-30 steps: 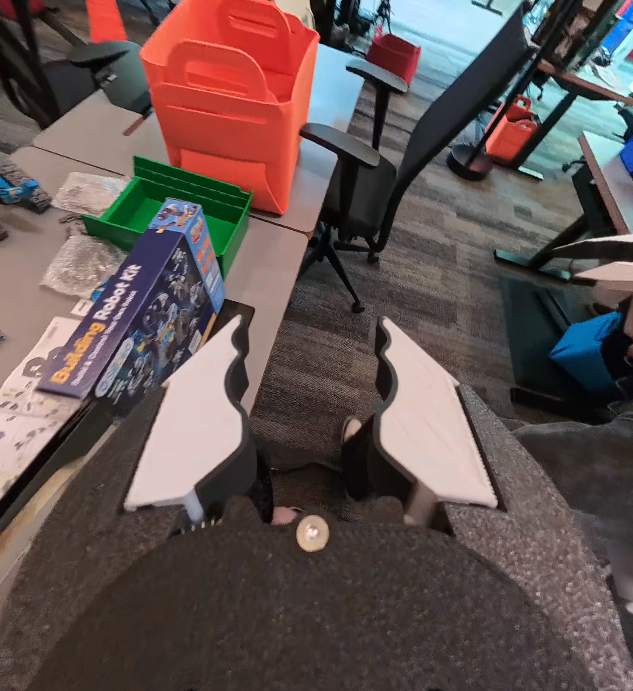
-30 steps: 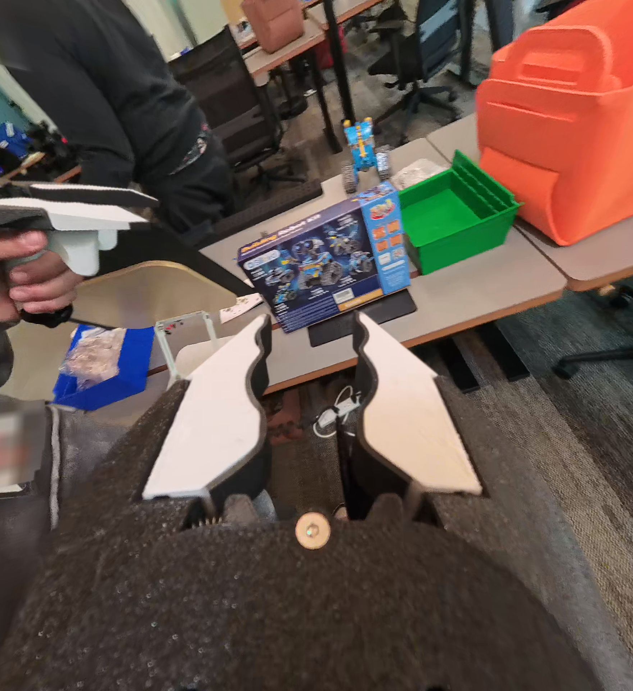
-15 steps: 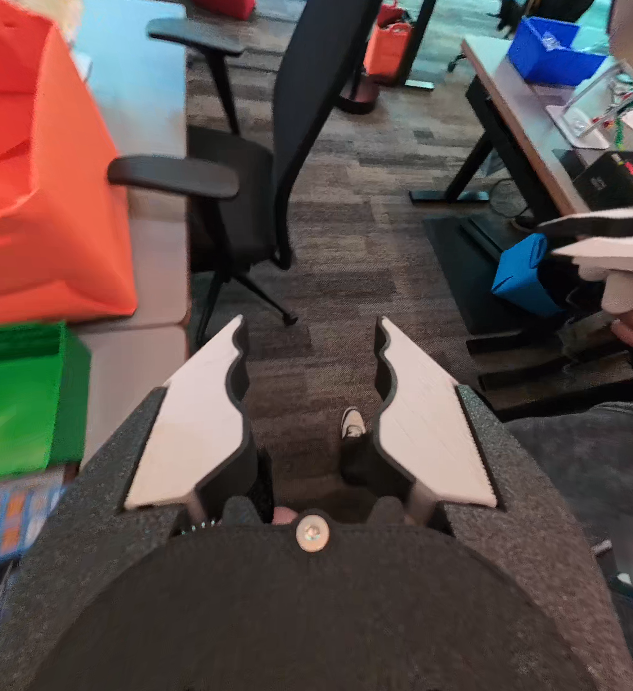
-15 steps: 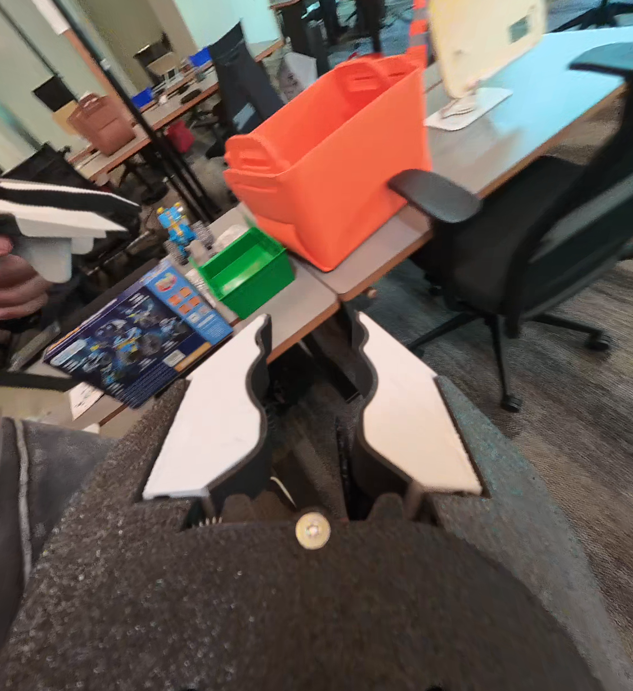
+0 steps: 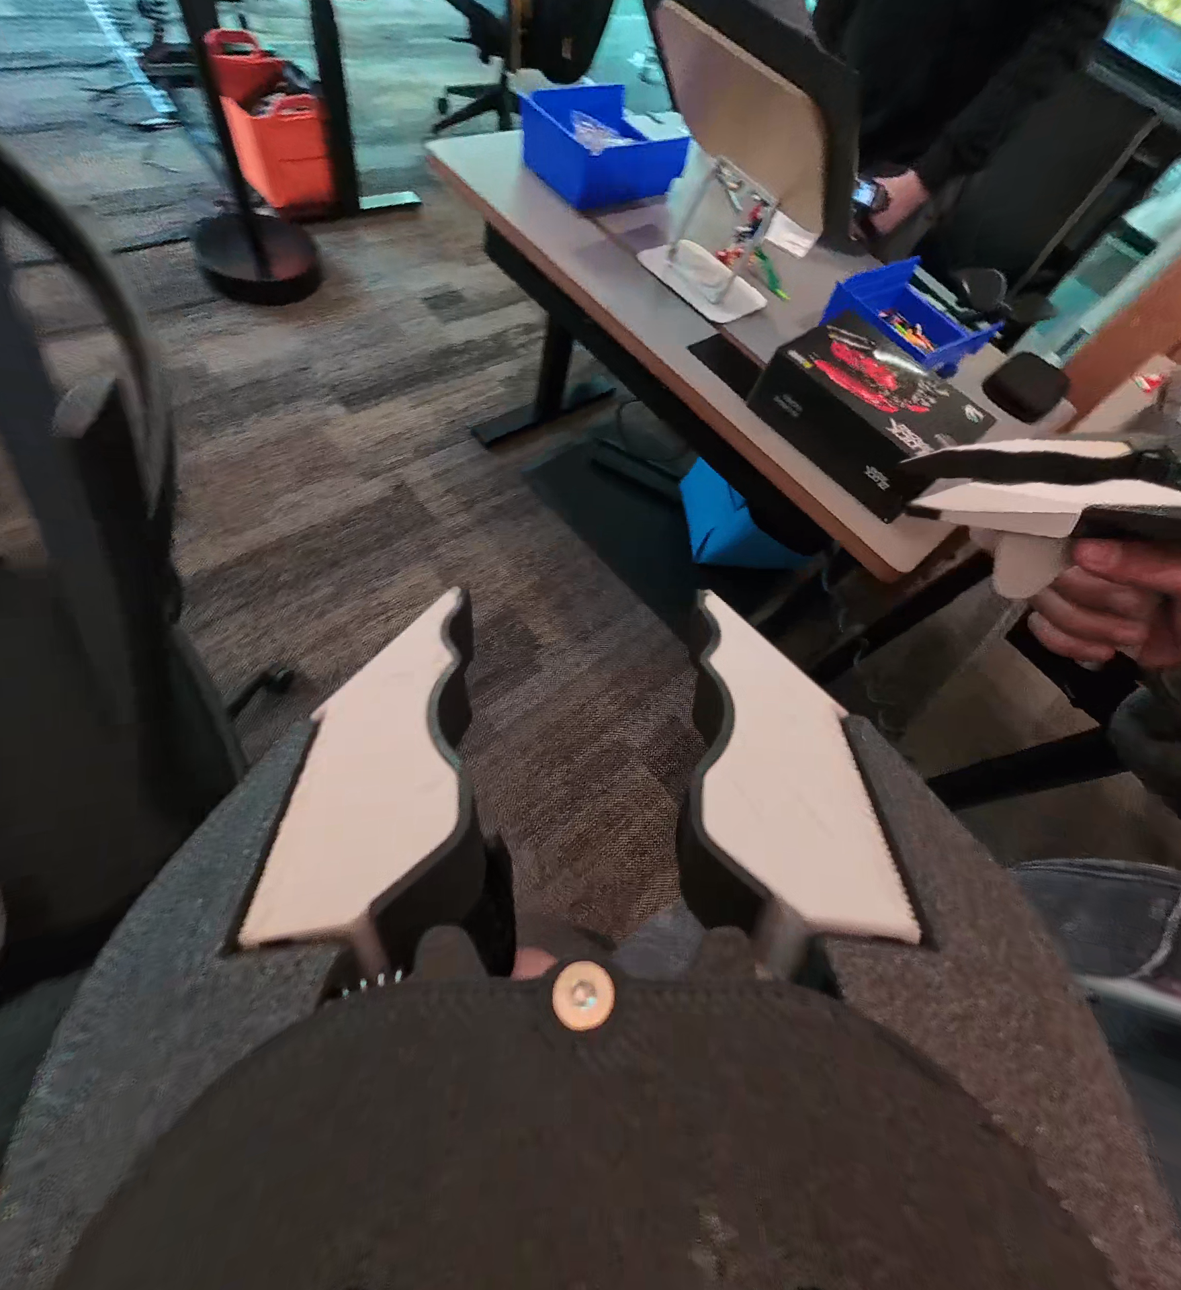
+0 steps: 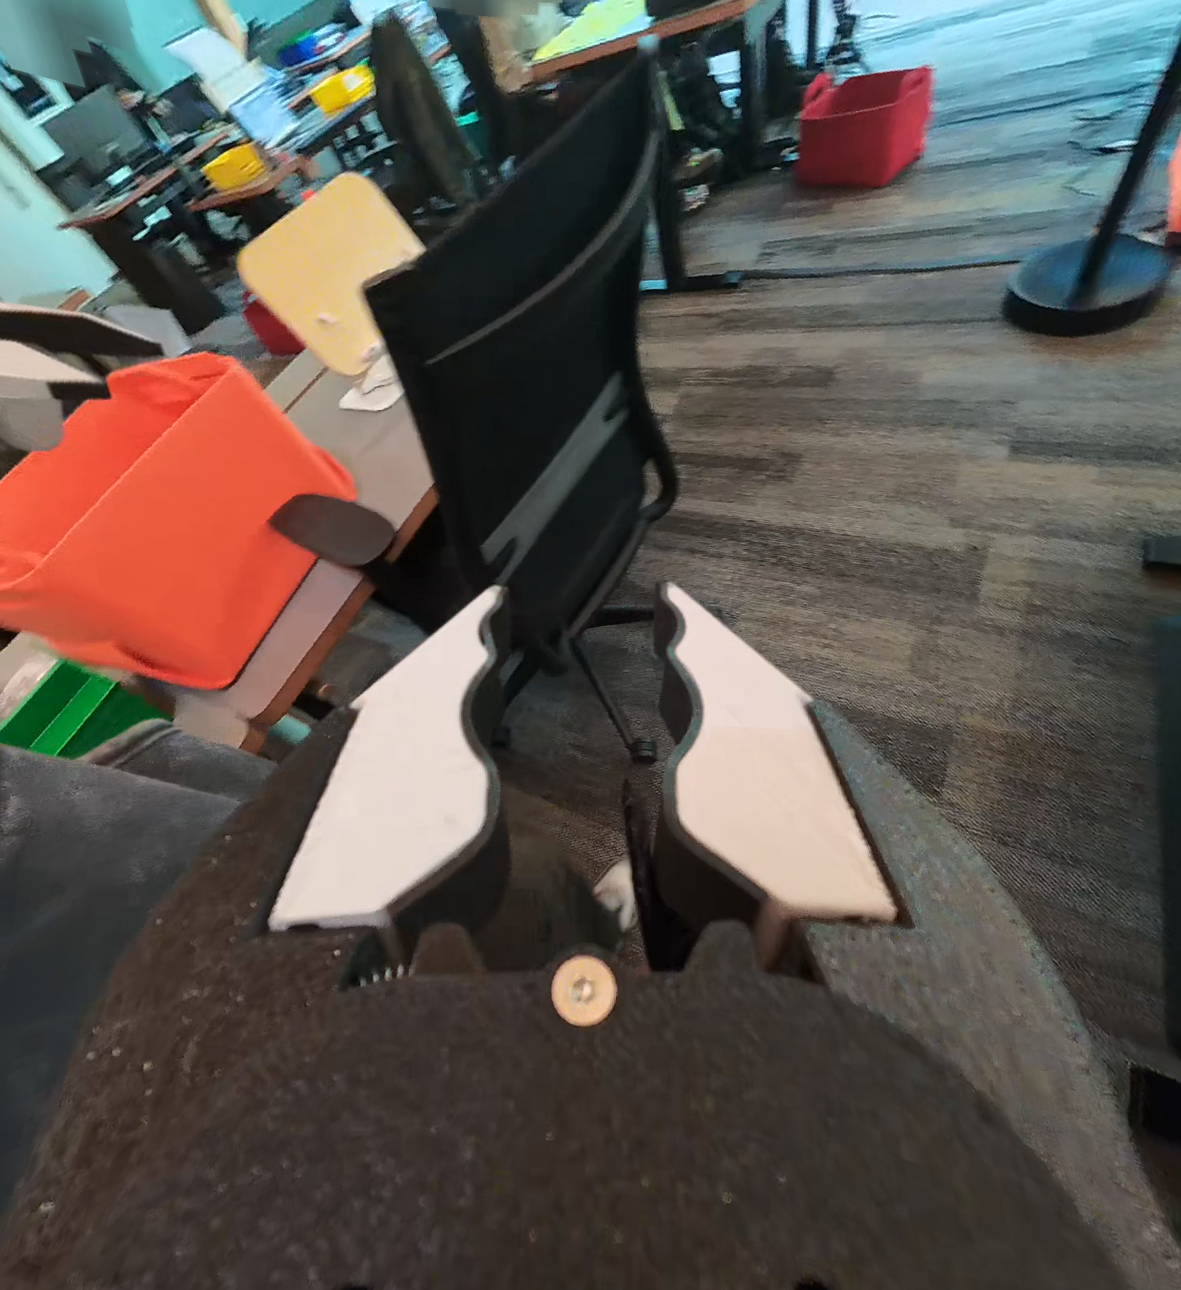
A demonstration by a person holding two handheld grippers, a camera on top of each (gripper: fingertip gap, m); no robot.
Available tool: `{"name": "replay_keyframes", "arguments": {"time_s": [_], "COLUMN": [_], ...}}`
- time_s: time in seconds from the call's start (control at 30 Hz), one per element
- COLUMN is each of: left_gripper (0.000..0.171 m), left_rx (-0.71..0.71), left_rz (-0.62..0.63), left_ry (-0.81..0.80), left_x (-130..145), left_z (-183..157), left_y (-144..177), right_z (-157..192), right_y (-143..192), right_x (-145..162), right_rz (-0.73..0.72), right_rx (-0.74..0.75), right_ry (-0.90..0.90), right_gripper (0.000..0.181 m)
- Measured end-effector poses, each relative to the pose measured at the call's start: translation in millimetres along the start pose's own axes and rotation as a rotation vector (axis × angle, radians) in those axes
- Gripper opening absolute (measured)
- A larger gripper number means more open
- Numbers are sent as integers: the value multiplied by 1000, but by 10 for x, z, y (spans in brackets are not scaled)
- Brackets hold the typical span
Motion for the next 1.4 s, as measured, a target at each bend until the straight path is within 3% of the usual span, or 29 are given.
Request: {"name": "replay_keyframes", "arguments": {"time_s": [0.13, 0.27, 0.4, 0.47, 0.63, 0.77, 0.9, 0.97, 1.17, 1.4], "left_gripper": [64, 63, 62, 62, 62, 61, 61, 61, 57, 57], "left_rx": [123, 240, 434, 537, 715, 876, 1034, 1108, 1274, 1414], "left_rz": [-6, -35, 14, 46, 61, 98, 123, 125, 145, 165], "left_ry": [-147, -327, -410, -437, -558, -569, -599, -629, -757, -866], "left_x": [-507, -983, -1349, -1498, -1728, -1671, -1576, -1515, -1125, -703], "left_z": [177, 315, 291, 226, -40, -493, -1093, -1374, -1999, -2826], "left_y": [-764, -1551, -2269, -2582, -3159, -3482, -3527, -3446, -3101, -2461], "right_z": [-322, -521, -640, -705, -771, -534, -64, 250, 1367, 2332], "right_y": [-143, -286, -176, -19, 607, 1232, 1758, 1916, 2228, 2765], "right_x": [-111, -420, -930, -990, -575, -103, 320, 602, 1548, 2099], "right_rz": [-43, -126, -314, -363, -487, -597, -698, -678, -770, -856], "right_rx": [89, 178, 279, 394, 695, 968, 1192, 1275, 1502, 1724], "right_ry": [-81, -131, -222, -215, -383, -518, -622, -678, -891, -878], "right_gripper": [41, 41, 40, 41, 40, 39, 39, 39, 38, 38]}}
Point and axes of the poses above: each gripper's, where its closed fingertips meet, y back along the fingers, x out of its underside, z = x × y across the jaws, the point moved 6 cm from there along y, back along the fingers, and after that the axes turned 8 degrees about -y, right-handed, at the moved point
